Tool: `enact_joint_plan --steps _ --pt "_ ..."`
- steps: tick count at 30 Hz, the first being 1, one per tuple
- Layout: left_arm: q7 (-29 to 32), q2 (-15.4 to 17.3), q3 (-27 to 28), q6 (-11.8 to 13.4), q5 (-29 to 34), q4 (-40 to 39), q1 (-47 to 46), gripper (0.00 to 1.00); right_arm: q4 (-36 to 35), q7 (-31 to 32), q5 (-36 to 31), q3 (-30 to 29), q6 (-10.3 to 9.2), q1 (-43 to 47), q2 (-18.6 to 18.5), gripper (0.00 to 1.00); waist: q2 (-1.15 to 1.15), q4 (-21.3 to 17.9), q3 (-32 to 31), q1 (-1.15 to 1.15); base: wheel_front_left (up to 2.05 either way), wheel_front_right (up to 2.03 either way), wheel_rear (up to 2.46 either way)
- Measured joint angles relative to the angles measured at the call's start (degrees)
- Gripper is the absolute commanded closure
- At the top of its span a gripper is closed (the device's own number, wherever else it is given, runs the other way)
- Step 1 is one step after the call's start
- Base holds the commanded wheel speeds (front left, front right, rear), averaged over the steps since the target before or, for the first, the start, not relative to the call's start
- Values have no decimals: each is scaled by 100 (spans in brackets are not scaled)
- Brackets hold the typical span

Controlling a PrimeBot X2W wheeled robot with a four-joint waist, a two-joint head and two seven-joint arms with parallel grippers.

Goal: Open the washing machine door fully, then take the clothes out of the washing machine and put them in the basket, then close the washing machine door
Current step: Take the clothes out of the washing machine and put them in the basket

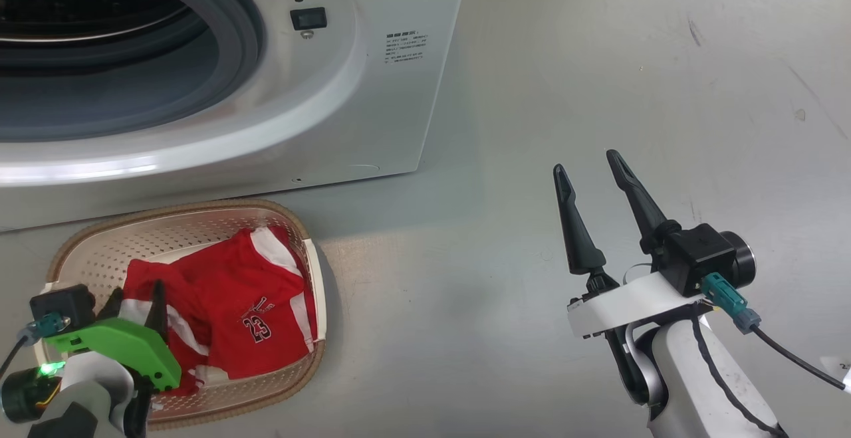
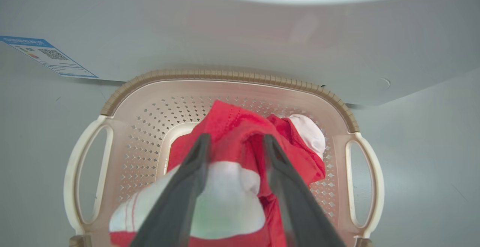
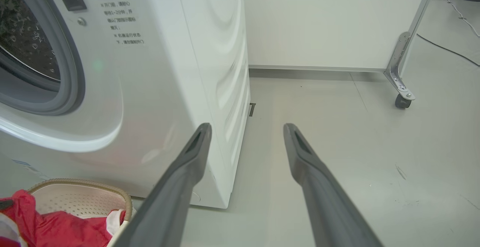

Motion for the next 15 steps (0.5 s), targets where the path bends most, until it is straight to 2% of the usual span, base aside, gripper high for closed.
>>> enact_joint_plan --steps 15 --pt "-221 -51 -96 -1 54 344 -119 0 92 0 19 -10 -11 -49 -1 0 0 47 -254 0 0 0 0"
